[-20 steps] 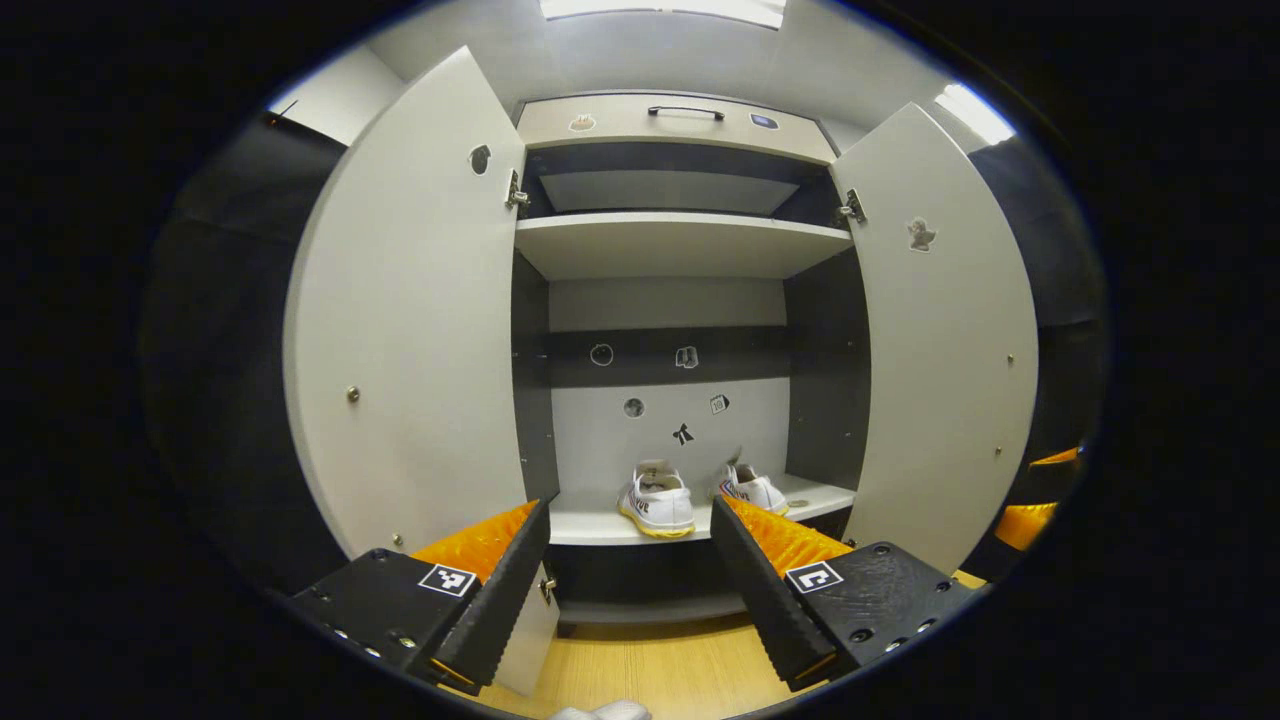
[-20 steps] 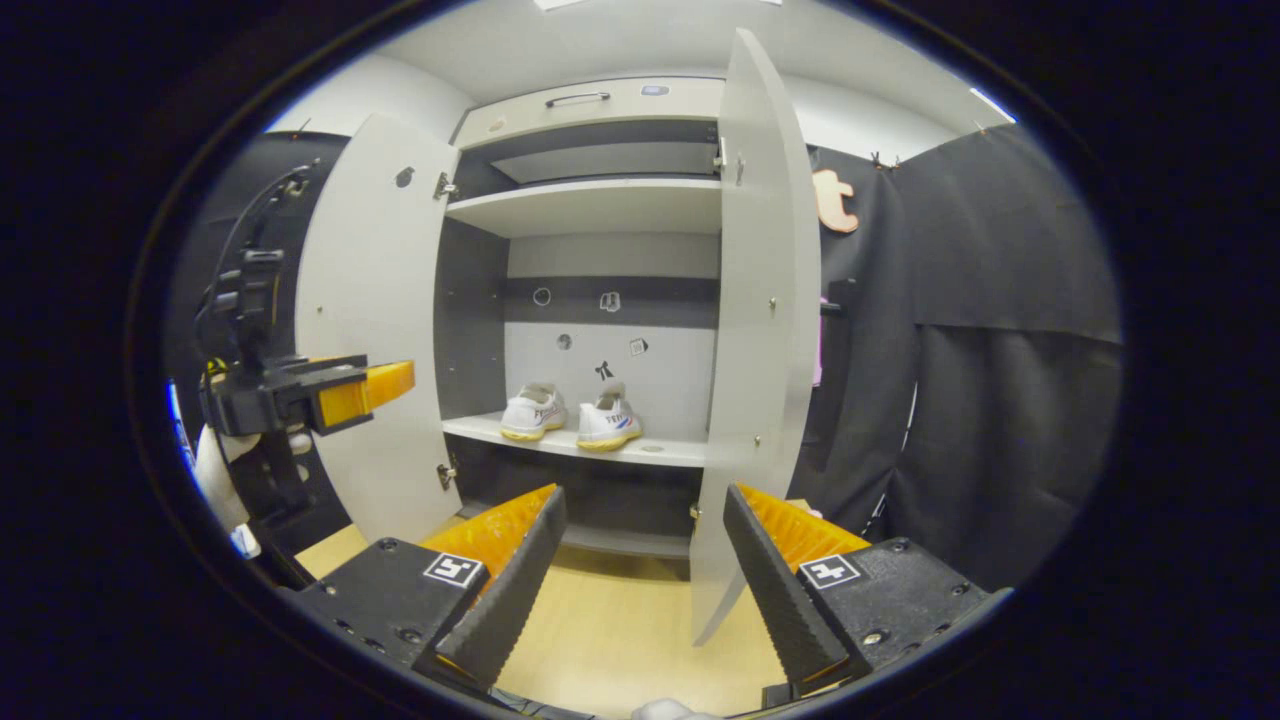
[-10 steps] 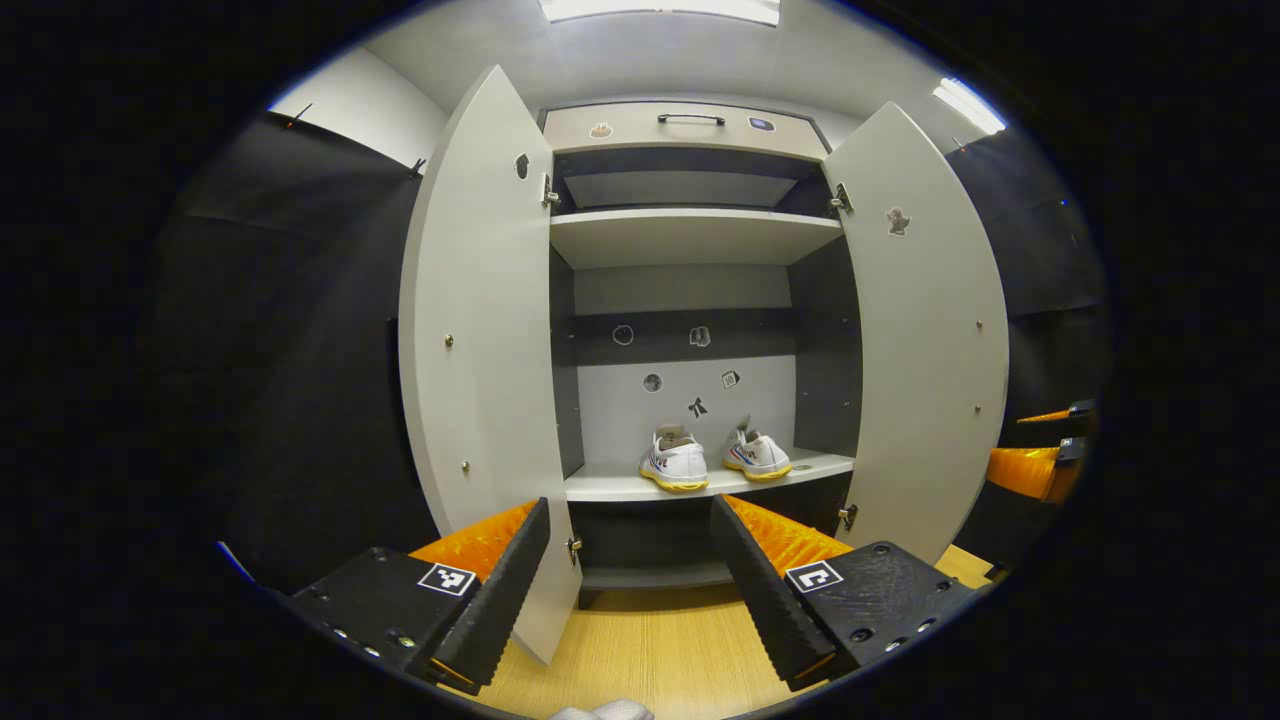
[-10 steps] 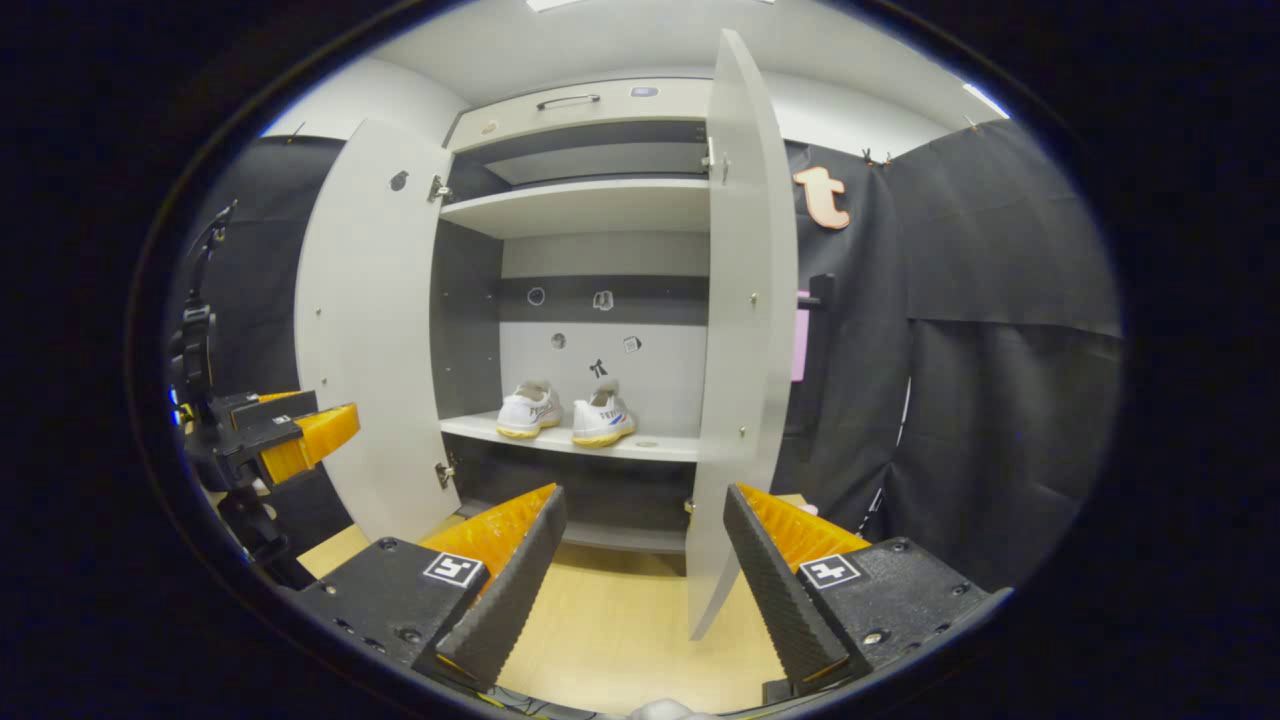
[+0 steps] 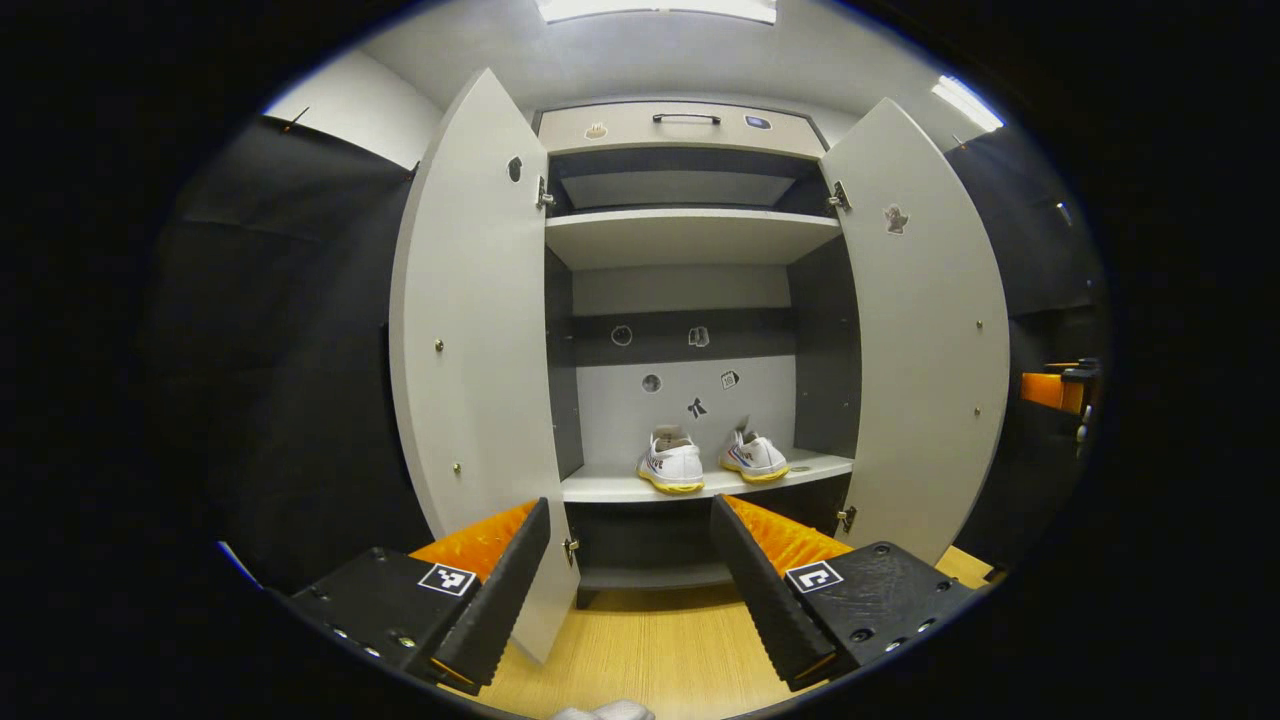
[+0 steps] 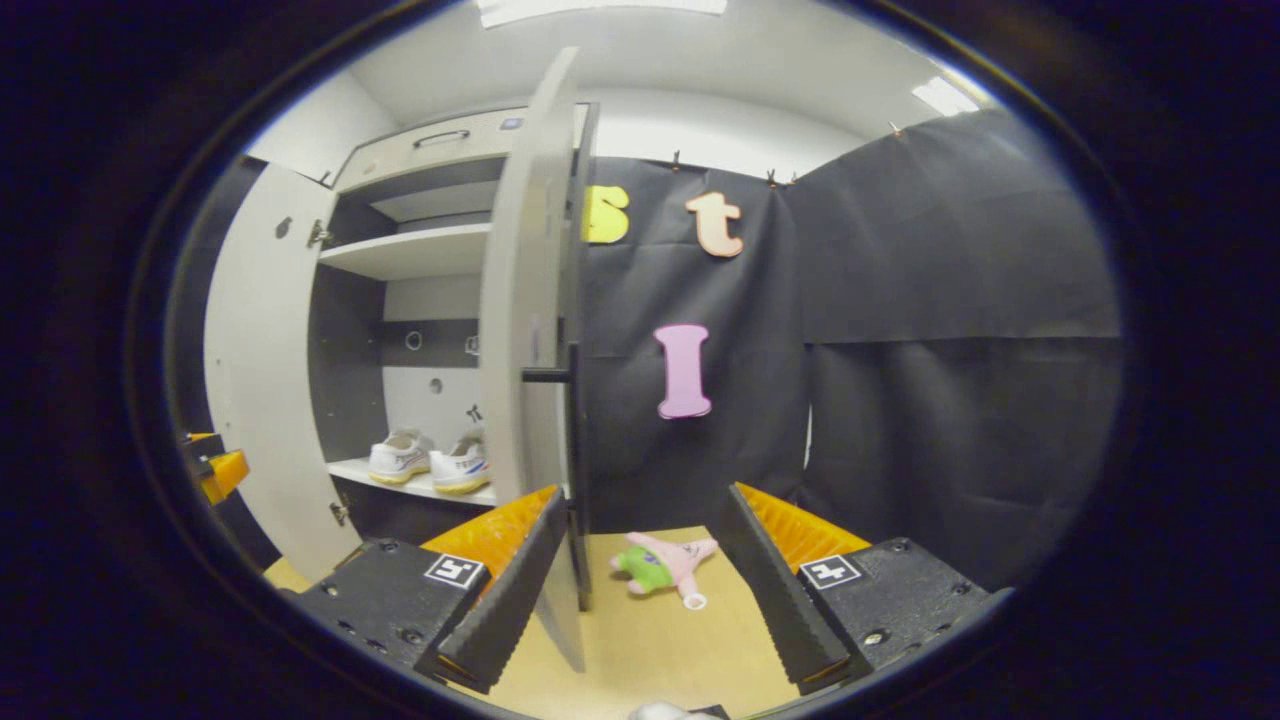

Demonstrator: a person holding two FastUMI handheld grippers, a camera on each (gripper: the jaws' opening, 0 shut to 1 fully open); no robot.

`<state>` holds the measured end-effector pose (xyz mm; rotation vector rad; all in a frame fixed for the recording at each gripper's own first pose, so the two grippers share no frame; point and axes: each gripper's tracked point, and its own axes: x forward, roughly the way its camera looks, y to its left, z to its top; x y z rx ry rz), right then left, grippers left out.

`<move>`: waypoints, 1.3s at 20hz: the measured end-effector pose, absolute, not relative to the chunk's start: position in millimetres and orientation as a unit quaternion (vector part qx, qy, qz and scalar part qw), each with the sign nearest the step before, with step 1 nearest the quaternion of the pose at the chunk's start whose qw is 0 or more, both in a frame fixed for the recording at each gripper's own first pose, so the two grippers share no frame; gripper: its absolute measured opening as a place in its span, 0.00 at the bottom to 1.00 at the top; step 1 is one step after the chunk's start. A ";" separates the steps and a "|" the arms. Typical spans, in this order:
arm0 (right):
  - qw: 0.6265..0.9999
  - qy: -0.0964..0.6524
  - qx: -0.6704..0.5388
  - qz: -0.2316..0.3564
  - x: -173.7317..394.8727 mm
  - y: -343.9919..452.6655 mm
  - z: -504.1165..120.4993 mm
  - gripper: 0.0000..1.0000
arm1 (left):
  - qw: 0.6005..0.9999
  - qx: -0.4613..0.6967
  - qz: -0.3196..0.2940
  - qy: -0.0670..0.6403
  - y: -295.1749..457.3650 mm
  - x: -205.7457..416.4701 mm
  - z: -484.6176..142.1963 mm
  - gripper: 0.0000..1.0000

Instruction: Grab one shoe with the right hand and put it into the shoe cabinet, grab the other shoe with the left hand and put it into the shoe cabinet; then close the right door with the right hand and the left door with the left hand.

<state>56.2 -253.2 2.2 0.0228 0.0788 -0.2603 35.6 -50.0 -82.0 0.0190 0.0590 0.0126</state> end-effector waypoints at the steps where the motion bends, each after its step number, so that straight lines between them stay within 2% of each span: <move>1: 0.990 0.041 0.009 -0.132 62.8 -260.1 3.4 0.99 | 0.999 0.009 0.009 0.030 -51.0 34.8 -82.0 1.00; 3: 0.991 0.041 0.013 -0.127 75.7 -266.5 6.5 1.00 | 0.999 0.008 0.013 0.030 -51.9 34.4 -82.2 0.96; 12: 0.996 0.036 0.012 -0.075 104.2 -245.8 13.6 0.96 | 0.999 -0.001 0.024 0.040 -54.0 31.0 -86.4 0.96; 13: 0.996 0.036 0.012 -0.077 103.9 -244.7 13.9 0.93 | 0.999 0.000 0.024 0.040 -53.1 31.0 -85.8 0.96; 14: 0.996 0.037 0.009 -0.078 103.5 -242.8 14.9 0.86 | 0.999 0.000 0.023 0.039 -52.6 31.1 -85.6 0.97; 15: 0.996 0.039 0.007 -0.080 102.8 -241.1 14.5 0.93 | 0.999 -0.001 0.022 0.039 -53.0 32.4 -85.7 0.96; 19: 0.996 0.041 0.015 -0.072 102.0 -222.8 13.9 0.93 | 0.999 -0.001 0.024 0.040 -48.3 30.5 -85.6 0.96; 24: 0.998 0.043 0.013 -0.032 106.6 -176.2 12.6 0.93 | 0.999 0.000 0.030 0.042 -42.1 26.2 -85.2 0.97; 25: 0.999 0.043 0.014 -0.023 108.9 -165.7 12.4 0.89 | 0.999 0.002 0.032 0.042 -39.7 25.2 -85.1 0.96; 26: 0.999 0.043 0.013 -0.013 112.4 -155.5 13.1 0.93 | 0.998 0.003 0.036 0.042 -37.1 24.1 -85.1 0.97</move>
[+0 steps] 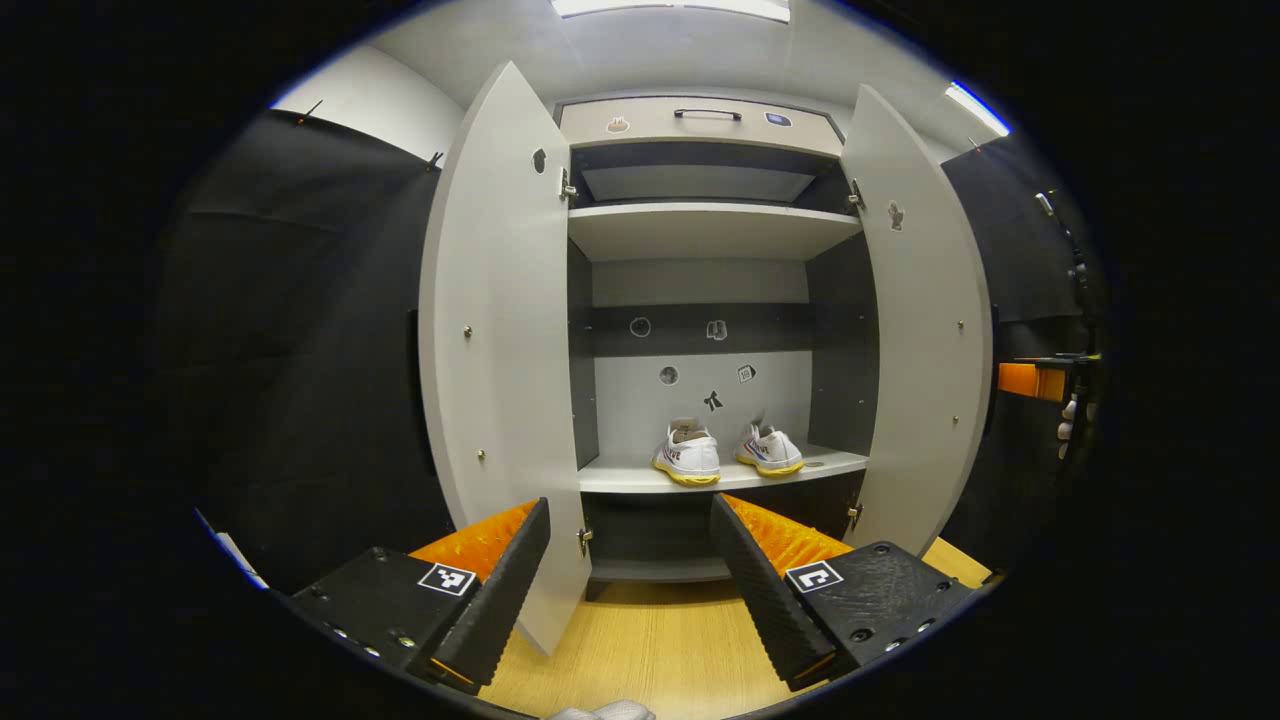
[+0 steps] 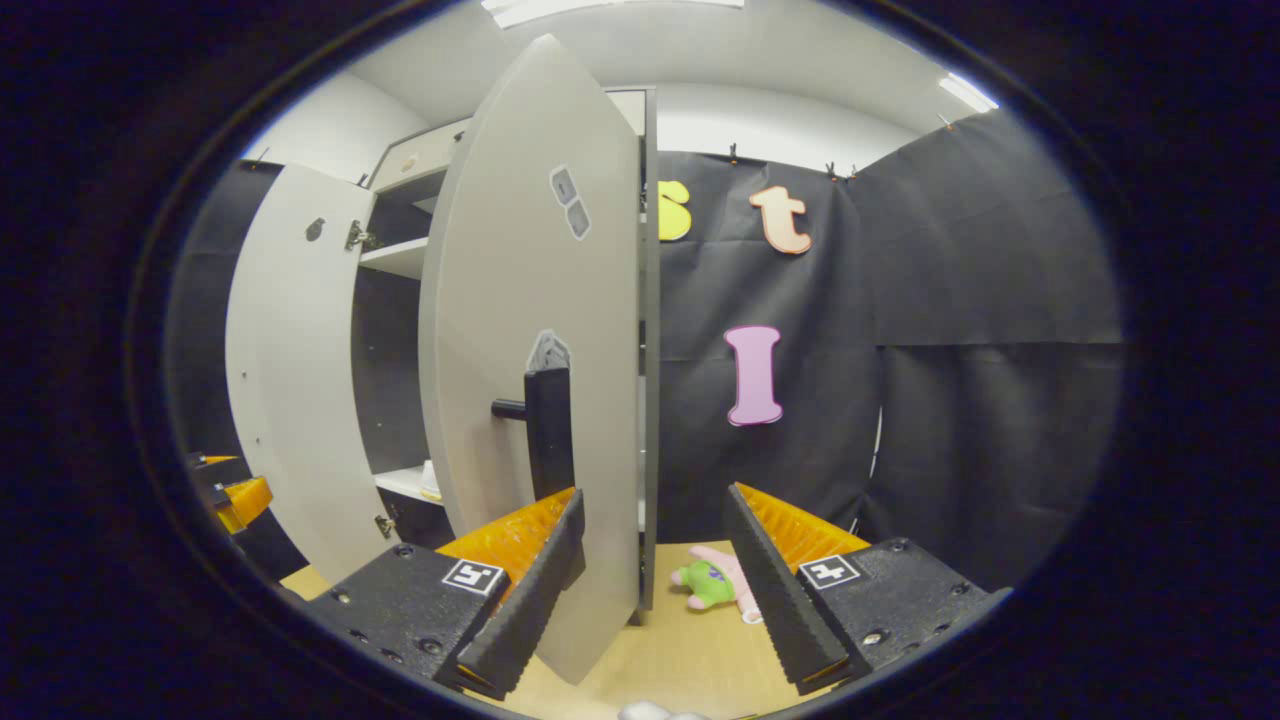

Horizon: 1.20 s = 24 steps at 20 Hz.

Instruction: Grab one shoe with the right hand and put it into the shoe cabinet, grab the other shoe with the left hand and put it into the shoe cabinet; then close the right door with the right hand and the left door with the left hand.

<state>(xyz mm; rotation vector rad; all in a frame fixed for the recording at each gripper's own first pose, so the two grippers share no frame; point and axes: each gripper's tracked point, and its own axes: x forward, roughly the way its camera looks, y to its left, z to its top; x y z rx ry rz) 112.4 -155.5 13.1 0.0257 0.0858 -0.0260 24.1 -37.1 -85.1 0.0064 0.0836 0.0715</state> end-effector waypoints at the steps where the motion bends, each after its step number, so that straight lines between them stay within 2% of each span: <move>1: 0.999 0.043 0.012 -0.002 115.8 -143.2 12.6 0.93 | 0.998 0.003 0.039 0.043 -34.8 22.8 -85.4 0.97; 5: 0.998 0.041 0.007 0.051 132.5 -95.8 13.1 0.93 | 0.998 0.004 0.053 0.045 -26.9 18.2 -85.8 0.97; 6: 0.996 0.042 0.009 0.073 135.0 -80.2 12.5 0.86 | 0.997 0.003 0.055 0.045 -25.1 16.4 -86.9 0.96; 7: 0.995 0.044 0.010 0.085 135.4 -68.4 12.3 0.94 | 0.997 0.003 0.057 0.046 -23.1 15.5 -86.3 0.97; 8: 0.995 0.039 0.008 0.088 133.4 -61.7 14.5 0.89 | 0.997 0.005 0.061 0.046 -21.0 13.9 -85.8 0.97; 9: 0.995 0.035 0.007 0.092 131.1 -55.7 17.9 0.99 | 0.997 0.005 0.064 0.046 -18.6 13.9 -85.7 0.97; 18: 0.990 0.063 -0.002 0.126 93.4 -6.4 -3.0 0.99 | 0.995 0.001 0.090 0.038 7.5 15.7 -82.9 0.96; 24: 0.989 0.092 -0.008 0.119 63.3 15.2 -25.5 1.00 | 0.991 0.013 0.132 0.021 59.4 28.2 -78.8 0.97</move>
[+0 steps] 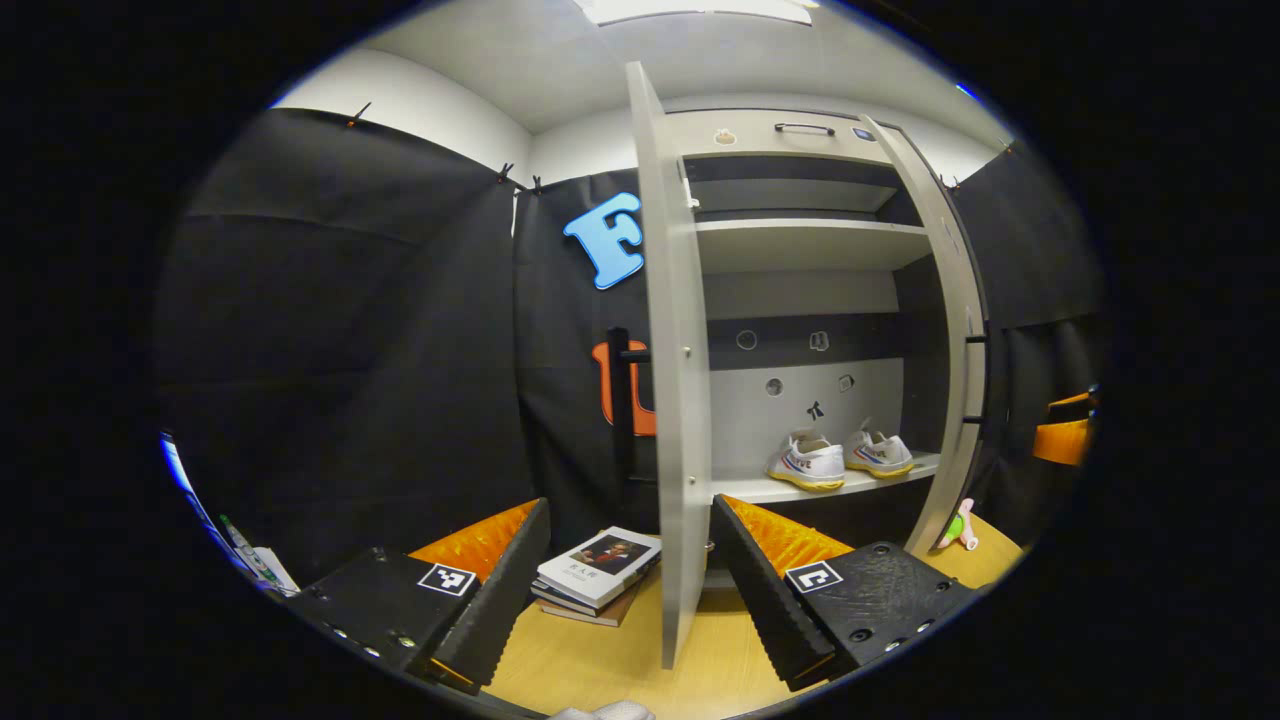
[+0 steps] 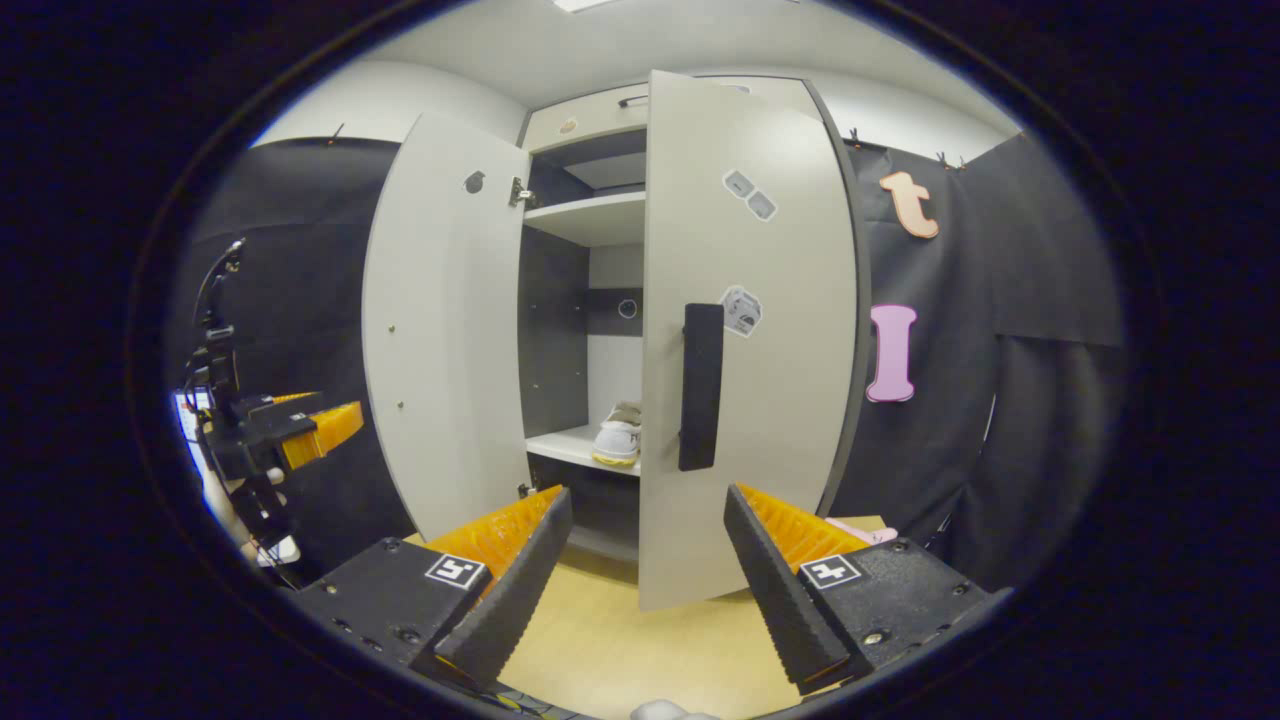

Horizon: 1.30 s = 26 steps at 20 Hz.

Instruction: Grab one shoe with the right hand and put it into the shoe cabinet, grab the other shoe with the left hand and put it into the shoe cabinet; then close the right door with the right hand and the left door with the left hand.

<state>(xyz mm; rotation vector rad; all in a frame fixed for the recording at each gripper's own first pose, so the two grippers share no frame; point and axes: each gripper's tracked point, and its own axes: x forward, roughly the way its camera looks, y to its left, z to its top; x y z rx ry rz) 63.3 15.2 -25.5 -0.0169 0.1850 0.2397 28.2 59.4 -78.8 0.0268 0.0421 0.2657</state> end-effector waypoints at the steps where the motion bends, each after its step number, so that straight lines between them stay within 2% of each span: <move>1: 0.989 0.093 -0.006 0.115 58.8 16.9 -26.8 1.00 | 0.990 0.016 0.140 0.018 73.1 31.2 -77.5 0.97; 5: 0.991 0.098 -0.005 0.094 43.1 21.1 -29.0 0.99 | 0.987 0.023 0.160 0.008 126.6 54.2 -72.1 0.96; 9: 0.992 0.105 -0.006 0.071 30.1 22.7 -33.7 1.00 | 0.988 0.016 0.155 0.005 146.0 80.1 -70.4 0.96; 14: 0.993 0.112 -0.007 0.046 17.6 21.6 -35.4 0.99 | 0.991 0.020 0.131 -0.008 140.4 100.8 -64.2 0.97; 15: 0.993 0.112 -0.005 0.041 15.9 21.0 -35.5 0.99 | 0.991 0.022 0.130 -0.013 140.1 101.5 -63.5 0.93; 26: 0.994 0.110 0.005 0.023 0.8 7.4 -35.3 1.00 | 0.997 0.015 0.076 -0.019 82.0 101.5 -61.6 0.87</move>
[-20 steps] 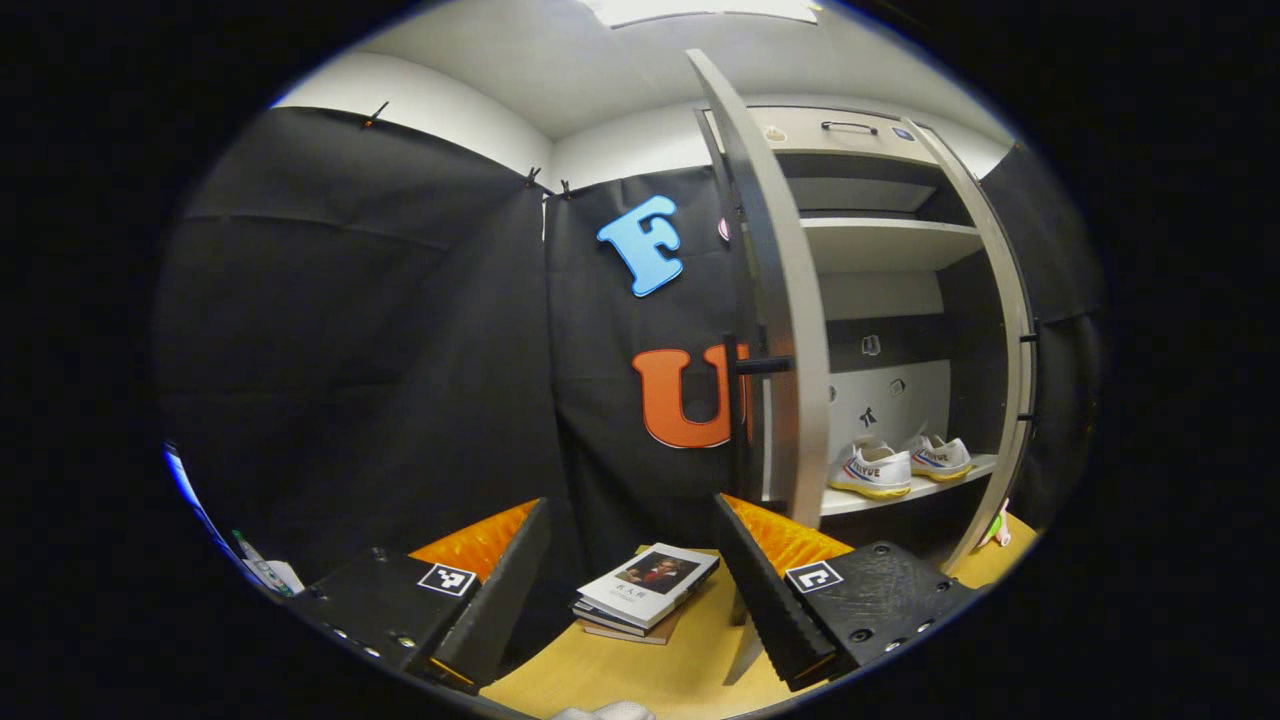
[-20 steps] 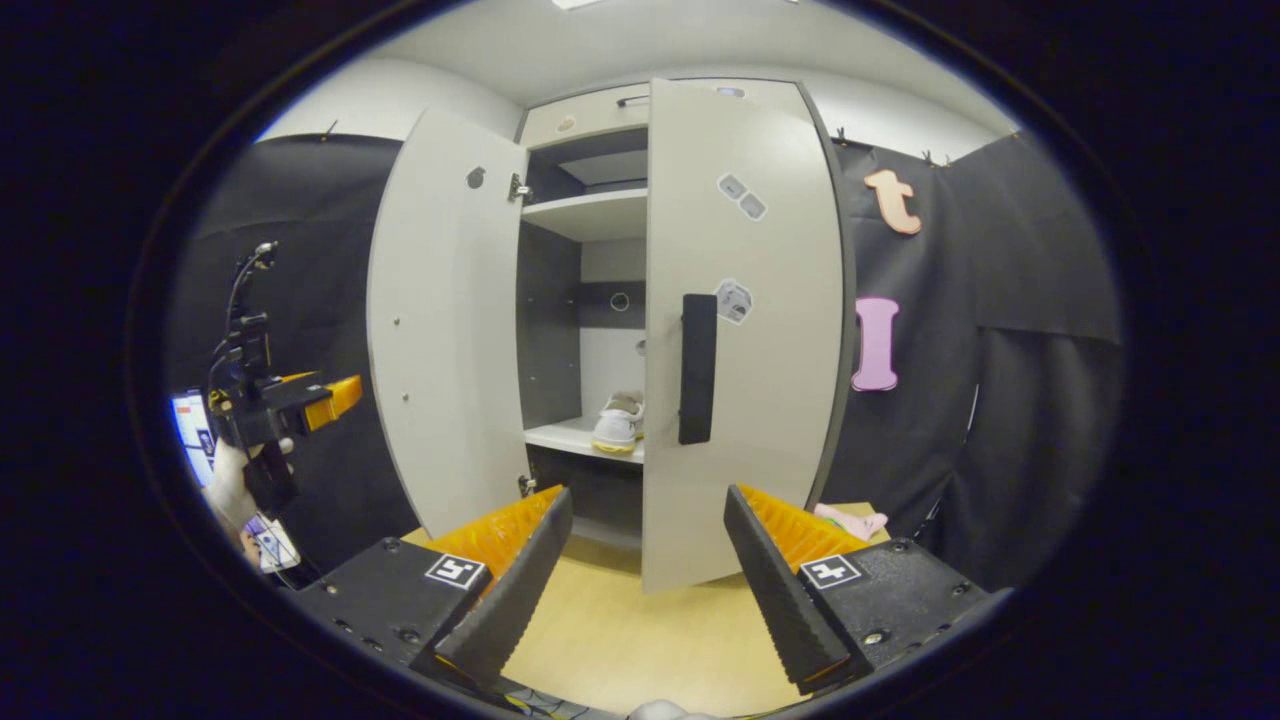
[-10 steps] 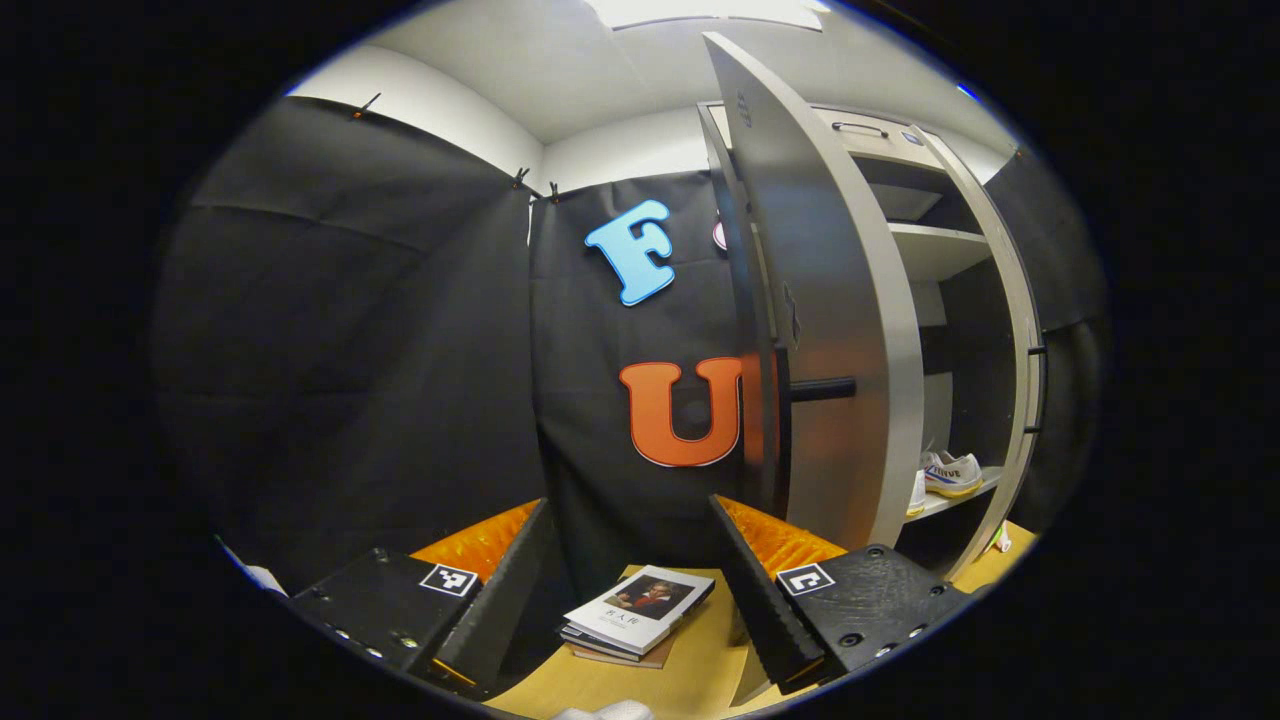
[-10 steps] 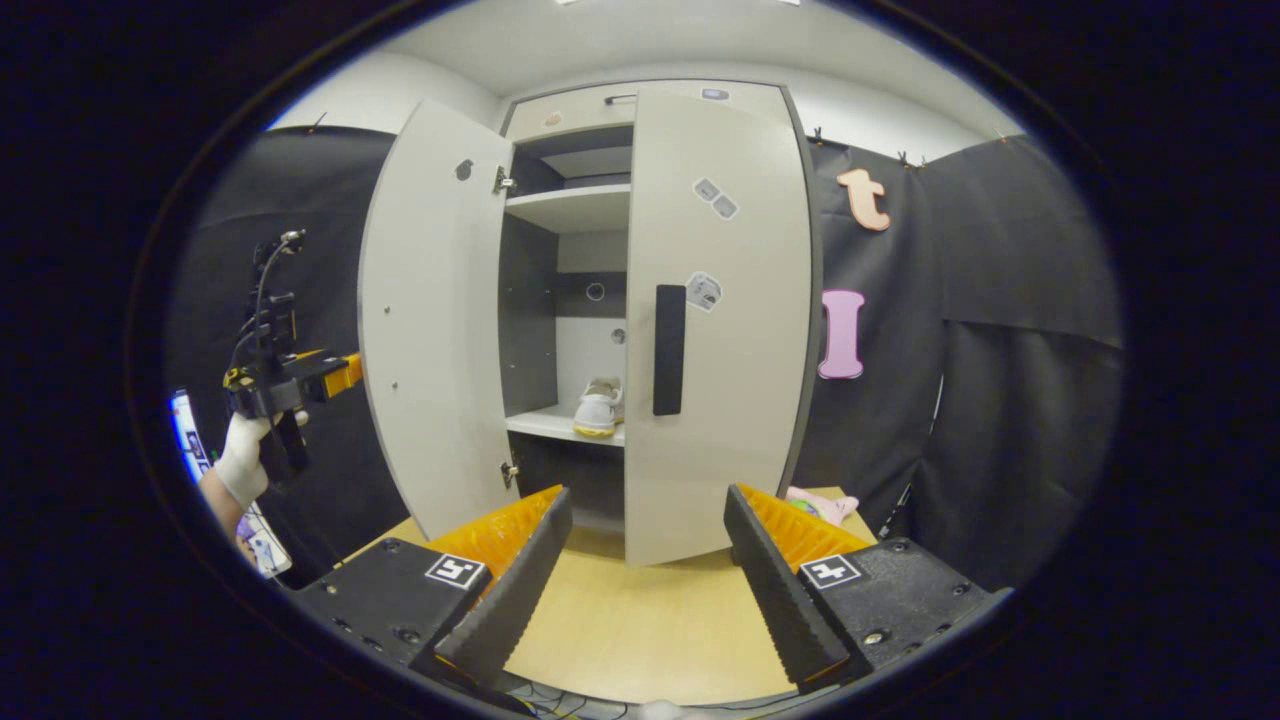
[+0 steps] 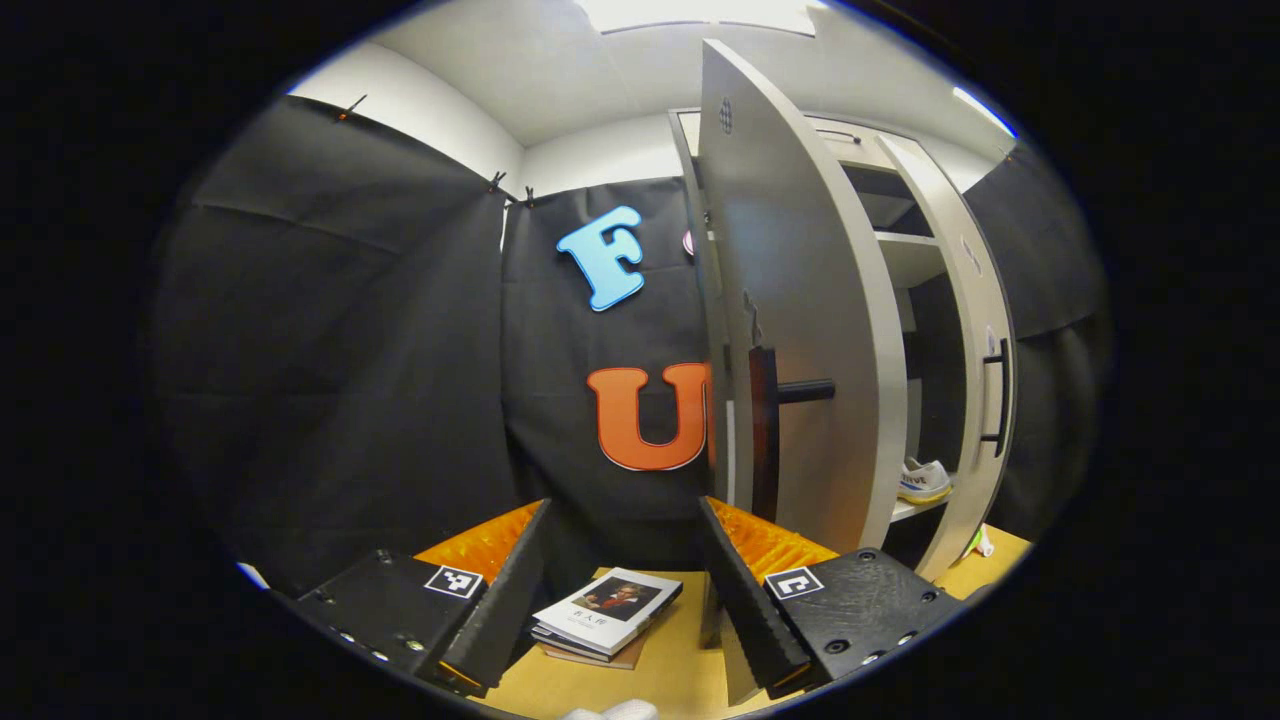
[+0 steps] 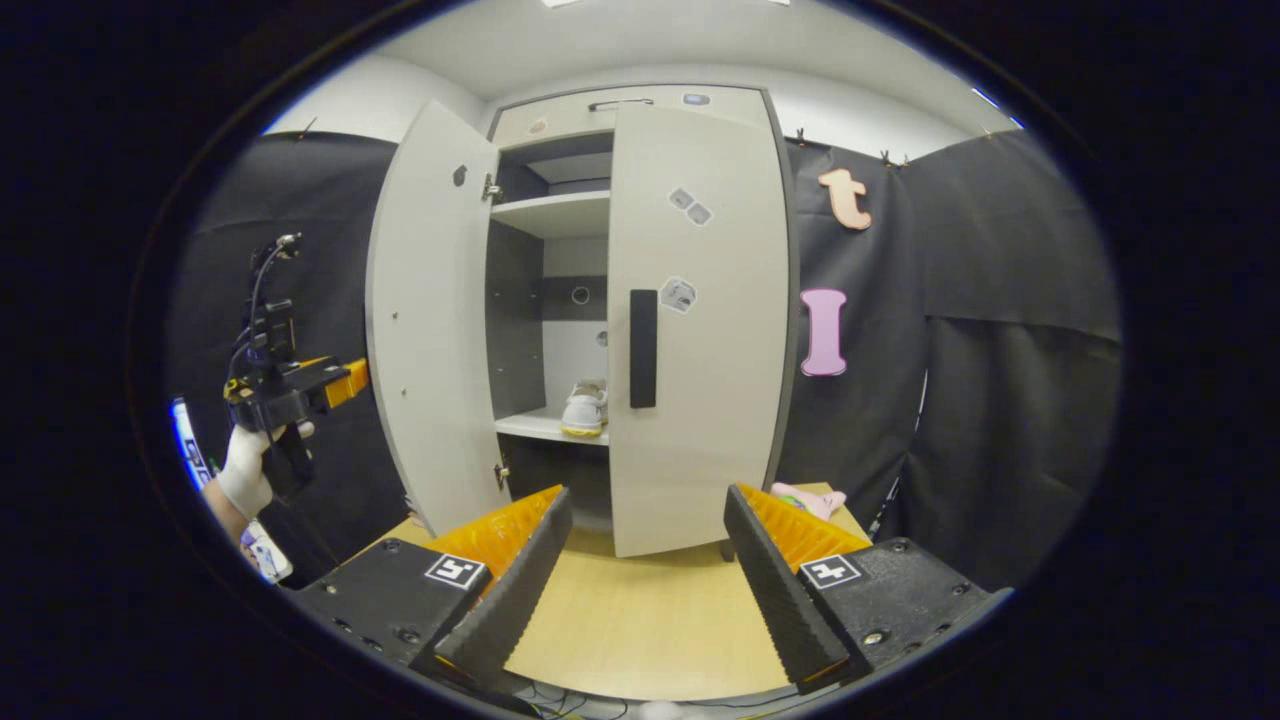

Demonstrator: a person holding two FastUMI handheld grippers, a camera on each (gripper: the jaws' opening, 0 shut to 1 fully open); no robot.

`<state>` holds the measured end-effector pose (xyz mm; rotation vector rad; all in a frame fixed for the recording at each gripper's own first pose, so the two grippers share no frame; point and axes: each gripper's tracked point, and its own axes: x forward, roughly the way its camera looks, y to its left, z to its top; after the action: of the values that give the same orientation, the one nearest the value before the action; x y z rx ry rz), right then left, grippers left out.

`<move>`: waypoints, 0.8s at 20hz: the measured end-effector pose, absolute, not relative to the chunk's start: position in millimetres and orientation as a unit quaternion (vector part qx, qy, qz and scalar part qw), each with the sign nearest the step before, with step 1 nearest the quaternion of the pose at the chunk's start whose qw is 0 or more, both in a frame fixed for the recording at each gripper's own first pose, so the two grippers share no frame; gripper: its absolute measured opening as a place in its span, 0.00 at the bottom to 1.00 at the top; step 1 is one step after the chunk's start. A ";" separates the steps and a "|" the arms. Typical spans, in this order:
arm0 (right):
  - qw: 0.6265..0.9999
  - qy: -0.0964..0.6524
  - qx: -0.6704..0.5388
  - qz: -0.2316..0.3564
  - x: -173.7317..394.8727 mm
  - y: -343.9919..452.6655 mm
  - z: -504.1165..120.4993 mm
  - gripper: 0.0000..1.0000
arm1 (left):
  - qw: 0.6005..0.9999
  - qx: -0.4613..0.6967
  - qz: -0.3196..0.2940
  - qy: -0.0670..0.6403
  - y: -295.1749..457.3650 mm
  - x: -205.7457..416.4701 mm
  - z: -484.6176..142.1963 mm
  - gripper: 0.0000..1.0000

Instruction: Grab one shoe with the right hand and put it into the shoe cabinet, grab the other shoe with the left hand and put it into the shoe cabinet; then close the right door with the right hand and the left door with the left hand.

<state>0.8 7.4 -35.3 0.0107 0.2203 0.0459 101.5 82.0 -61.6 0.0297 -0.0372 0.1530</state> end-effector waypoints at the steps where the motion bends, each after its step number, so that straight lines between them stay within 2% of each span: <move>1: 0.994 0.111 0.005 0.023 0.7 4.5 -36.1 1.00 | 0.998 0.014 0.065 -0.019 70.0 103.7 -61.4 0.87; 10: 0.993 0.113 0.005 0.028 -1.8 -42.5 -34.6 0.99 | 1.000 0.008 0.007 -0.007 -28.1 128.3 -59.4 0.87; 12: 0.993 0.111 0.006 0.032 -4.2 -52.3 -33.1 1.00 | 1.000 0.002 0.004 -0.001 -44.4 131.8 -60.9 0.93; 13: 0.993 0.110 0.006 0.034 -3.4 -56.8 -32.8 1.00 | 1.000 0.003 0.004 0.003 -51.5 130.5 -62.5 1.00; 14: 0.993 0.109 0.007 0.035 -2.1 -62.7 -32.3 0.99 | 1.000 0.006 0.008 0.006 -55.0 127.5 -65.0 0.96; 16: 0.993 0.107 0.011 0.039 0.7 -70.6 -31.1 1.00 | 1.000 0.011 0.010 0.012 -62.9 121.7 -67.1 0.96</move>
<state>0.7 -70.6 -31.1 0.0225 0.2149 0.0791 121.7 -62.9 -67.1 0.0221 0.0234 0.0198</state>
